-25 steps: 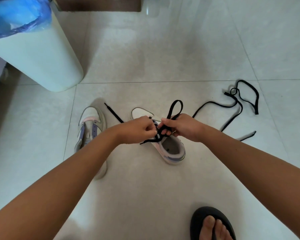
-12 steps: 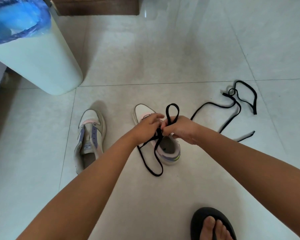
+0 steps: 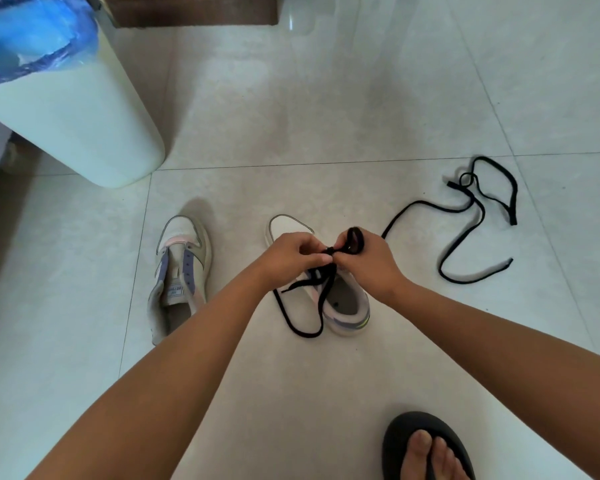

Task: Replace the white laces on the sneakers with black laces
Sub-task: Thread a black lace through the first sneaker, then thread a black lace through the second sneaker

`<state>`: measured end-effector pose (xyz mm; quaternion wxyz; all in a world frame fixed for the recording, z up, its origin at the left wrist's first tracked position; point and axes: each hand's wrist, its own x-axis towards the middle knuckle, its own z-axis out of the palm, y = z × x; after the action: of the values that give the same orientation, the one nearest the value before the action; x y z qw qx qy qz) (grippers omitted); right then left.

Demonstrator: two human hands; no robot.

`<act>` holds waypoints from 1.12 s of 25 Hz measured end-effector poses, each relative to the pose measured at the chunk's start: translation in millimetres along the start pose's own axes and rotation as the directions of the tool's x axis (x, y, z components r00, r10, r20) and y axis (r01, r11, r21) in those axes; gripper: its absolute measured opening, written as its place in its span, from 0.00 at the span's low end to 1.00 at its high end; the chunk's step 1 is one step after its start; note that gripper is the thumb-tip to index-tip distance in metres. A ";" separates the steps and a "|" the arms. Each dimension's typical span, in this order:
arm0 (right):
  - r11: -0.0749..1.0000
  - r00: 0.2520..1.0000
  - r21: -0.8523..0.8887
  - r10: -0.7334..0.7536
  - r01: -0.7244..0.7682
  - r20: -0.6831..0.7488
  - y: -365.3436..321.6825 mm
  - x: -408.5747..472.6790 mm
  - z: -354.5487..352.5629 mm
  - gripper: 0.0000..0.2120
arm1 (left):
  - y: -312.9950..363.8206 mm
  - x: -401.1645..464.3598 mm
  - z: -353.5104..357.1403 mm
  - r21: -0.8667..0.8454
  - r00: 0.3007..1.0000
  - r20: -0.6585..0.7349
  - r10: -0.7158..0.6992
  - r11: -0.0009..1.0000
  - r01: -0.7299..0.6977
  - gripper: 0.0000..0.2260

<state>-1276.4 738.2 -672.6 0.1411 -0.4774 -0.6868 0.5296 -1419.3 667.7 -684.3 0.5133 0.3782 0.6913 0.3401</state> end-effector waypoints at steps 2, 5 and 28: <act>0.971 0.991 0.199 0.133 -0.135 0.024 -1.8 -4.9 -2.3 0.08 | 3.7 -1.4 -1.8 0.138 0.999 -0.029 0.031 0.990 -0.027 0.05; 0.927 0.974 0.299 0.217 -0.227 0.067 4.1 -10.4 -10.7 0.05 | 4.4 -4.4 -12.9 0.534 0.988 -0.021 0.156 0.837 -0.121 0.04; 0.780 0.897 0.445 0.404 -0.441 0.182 22.5 -26.5 -38.2 0.01 | -38.9 10.4 -43.0 0.704 0.908 -0.405 0.103 0.669 0.238 0.03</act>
<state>-1224.9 739.1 -668.5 0.1051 -0.5491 -0.4161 0.7172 -1469.6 654.5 -711.9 0.1705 0.4462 0.8747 0.0821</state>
